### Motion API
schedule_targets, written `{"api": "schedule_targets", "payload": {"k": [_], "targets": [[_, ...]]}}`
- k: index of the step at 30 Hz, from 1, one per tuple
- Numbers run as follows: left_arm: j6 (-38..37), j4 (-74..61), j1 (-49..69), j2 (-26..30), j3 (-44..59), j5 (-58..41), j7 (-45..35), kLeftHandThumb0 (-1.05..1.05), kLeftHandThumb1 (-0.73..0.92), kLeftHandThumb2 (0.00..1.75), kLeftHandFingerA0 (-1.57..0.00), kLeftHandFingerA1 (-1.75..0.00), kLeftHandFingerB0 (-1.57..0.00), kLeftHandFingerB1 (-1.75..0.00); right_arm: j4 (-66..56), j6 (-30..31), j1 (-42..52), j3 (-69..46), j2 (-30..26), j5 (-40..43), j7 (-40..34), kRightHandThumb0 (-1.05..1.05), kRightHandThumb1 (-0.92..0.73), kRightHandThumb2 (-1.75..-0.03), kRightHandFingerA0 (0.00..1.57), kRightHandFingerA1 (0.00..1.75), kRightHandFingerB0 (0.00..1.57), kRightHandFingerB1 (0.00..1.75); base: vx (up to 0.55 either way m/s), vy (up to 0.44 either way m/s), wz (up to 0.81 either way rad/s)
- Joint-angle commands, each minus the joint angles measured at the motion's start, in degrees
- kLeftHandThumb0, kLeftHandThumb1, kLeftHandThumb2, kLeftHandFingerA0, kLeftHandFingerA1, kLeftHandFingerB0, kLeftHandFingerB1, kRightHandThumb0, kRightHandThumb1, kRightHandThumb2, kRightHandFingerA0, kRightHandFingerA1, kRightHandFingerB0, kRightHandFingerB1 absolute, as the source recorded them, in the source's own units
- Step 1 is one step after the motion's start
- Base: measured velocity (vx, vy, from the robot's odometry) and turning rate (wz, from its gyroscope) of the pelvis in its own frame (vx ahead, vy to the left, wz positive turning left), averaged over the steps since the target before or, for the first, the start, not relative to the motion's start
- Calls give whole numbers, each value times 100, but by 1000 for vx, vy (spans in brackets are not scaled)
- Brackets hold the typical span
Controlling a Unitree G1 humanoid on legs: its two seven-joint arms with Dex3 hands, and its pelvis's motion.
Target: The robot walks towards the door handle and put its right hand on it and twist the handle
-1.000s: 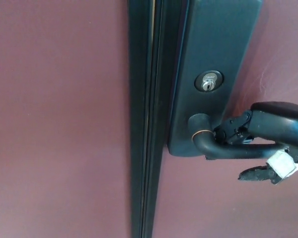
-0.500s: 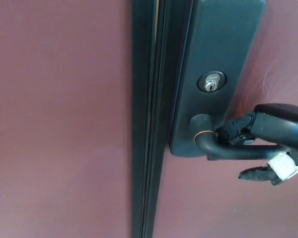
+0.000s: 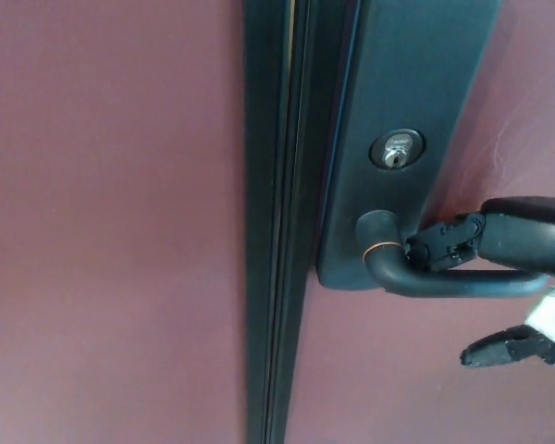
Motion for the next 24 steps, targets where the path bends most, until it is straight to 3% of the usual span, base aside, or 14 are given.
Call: {"api": "schedule_targets", "payload": {"k": [1, 11, 12, 13, 18, 19, 20, 24], "targets": [[-38, 13, 187, 7, 19, -3, -27, -24, 55, 57, -77, -51, -58, -43, 49, 671, -100, -406, -90, 424, 414, -62, -52, -56, 0, 23, 10, 25, 0, 0, 0], [-18, 19, 166, 46, 7, 30, -25, -24, 55, 57, -76, -51, -58, -43, 36, 996, -672, -652, -225, 569, 955, -61, -51, -55, 0, 23, 10, 25, 0, 0, 0], [-20, 10, 119, 49, 21, 14, -38, -24, 55, 57, -76, -51, -58, -43, 79, 983, -779, -710, -283, 563, 996, -62, -45, -58, 0, 20, 8, 24, 0, 0, 0], [-27, 1, 125, 47, 52, -24, -69, -24, 55, 57, -76, -51, -58, -43, 61, 1016, -837, -759, -347, 559, 1043, -63, -40, -78, 0, 17, 4, 20, 0, 0, 0], [-41, -10, 147, 36, 114, -63, -115, -24, 55, 57, -76, -51, -59, -43, 39, 1140, -950, -786, -490, 564, 1089, -64, -40, -79, 0, 17, 0, 13, 0, 0, 0], [-46, -18, 153, 35, 117, -62, -125, -24, 55, 57, -76, -51, -59, -43, 68, 1191, -1004, -787, -544, 506, 1063, -68, -52, -56, 0, 25, 0, 4, 0, 0, 0], [-45, -26, 151, 36, 111, -51, -134, -24, 55, 57, -76, -51, -59, -43, 132, 1304, -1127, -777, -630, 363, 992, -73, -44, -79, 4, 23, 0, 2, 0, 0, 0], [-32, -30, 113, 43, 105, -24, -127, -24, 55, 57, -76, -51, -59, -43, 184, 1484, -1282, -710, -664, 233, 853, -75, -46, -82, 6, 32, 0, 2, 0, 0, 0]]}}
